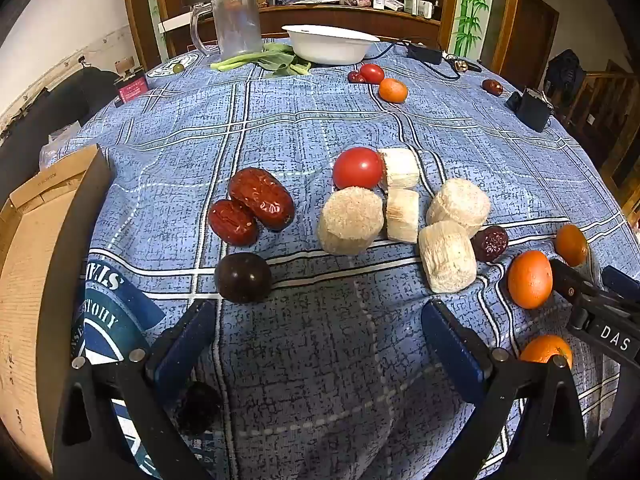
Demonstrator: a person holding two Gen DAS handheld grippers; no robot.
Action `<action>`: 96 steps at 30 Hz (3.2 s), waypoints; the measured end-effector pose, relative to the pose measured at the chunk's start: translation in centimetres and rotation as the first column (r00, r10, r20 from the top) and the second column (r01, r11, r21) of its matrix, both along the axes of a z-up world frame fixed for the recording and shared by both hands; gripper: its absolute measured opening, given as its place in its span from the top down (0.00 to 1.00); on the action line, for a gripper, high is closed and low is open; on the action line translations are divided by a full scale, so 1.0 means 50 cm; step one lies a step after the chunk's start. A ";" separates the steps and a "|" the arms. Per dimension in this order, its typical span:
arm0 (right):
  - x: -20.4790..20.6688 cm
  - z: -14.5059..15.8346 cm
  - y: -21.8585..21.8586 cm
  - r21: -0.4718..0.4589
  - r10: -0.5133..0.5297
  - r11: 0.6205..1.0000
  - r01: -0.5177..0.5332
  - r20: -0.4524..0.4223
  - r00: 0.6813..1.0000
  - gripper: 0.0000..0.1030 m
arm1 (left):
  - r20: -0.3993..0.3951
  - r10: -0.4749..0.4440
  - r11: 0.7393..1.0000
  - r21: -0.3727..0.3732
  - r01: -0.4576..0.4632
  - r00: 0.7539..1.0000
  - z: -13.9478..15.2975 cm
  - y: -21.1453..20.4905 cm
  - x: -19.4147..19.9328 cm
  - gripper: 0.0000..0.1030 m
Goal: Organize fruits
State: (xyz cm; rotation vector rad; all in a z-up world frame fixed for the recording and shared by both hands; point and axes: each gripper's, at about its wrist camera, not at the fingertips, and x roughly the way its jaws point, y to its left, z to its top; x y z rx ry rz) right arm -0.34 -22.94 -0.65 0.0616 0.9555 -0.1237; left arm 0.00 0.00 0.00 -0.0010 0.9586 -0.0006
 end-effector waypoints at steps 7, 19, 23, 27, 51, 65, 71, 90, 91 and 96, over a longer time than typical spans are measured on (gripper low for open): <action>0.001 0.000 -0.001 0.001 0.000 1.000 0.000 -0.001 1.000 0.01 | -0.004 -0.002 1.000 0.002 0.002 1.000 0.000 0.000 0.000 0.00; 0.007 0.003 -0.002 0.014 0.010 1.000 -0.010 -0.056 0.998 0.01 | -0.093 -0.058 0.995 -0.087 0.050 0.994 0.030 0.031 -0.010 0.01; -0.011 0.016 -0.013 0.034 -0.017 0.999 0.018 -0.028 0.999 0.01 | 0.097 -0.037 0.999 -0.032 0.040 0.995 0.115 0.049 -0.085 0.01; -0.071 0.073 -0.019 0.053 -0.050 0.998 0.044 0.099 0.994 0.01 | 0.308 0.015 1.000 0.010 -0.019 0.951 0.207 0.078 -0.173 0.01; -0.372 0.258 0.144 -0.161 0.016 0.983 0.085 0.544 0.839 0.00 | 0.510 0.101 0.993 0.003 -0.119 0.854 0.337 0.149 -0.383 0.00; -0.414 0.231 0.237 -0.304 0.214 0.952 -0.028 0.601 0.770 0.00 | 0.504 0.085 0.995 0.009 -0.104 0.859 0.339 0.144 -0.393 0.00; -0.392 0.200 0.250 -0.318 0.267 0.942 -0.103 0.529 0.806 0.00 | 0.482 0.070 0.997 0.003 -0.082 0.873 0.318 0.136 -0.380 0.00; -0.309 0.150 0.123 -0.141 0.115 0.987 -0.072 0.326 0.938 0.00 | 0.376 0.127 0.991 -0.086 -0.102 0.918 0.255 0.223 -0.327 0.00; -0.303 0.146 0.110 -0.117 0.101 0.991 -0.066 0.317 0.943 0.00 | 0.360 0.144 0.989 -0.093 -0.118 0.922 0.245 0.237 -0.318 0.00; -0.248 0.125 0.060 0.004 0.062 0.998 -0.065 0.248 0.967 0.16 | 0.275 0.146 0.988 -0.090 -0.125 0.950 0.197 0.254 -0.266 0.00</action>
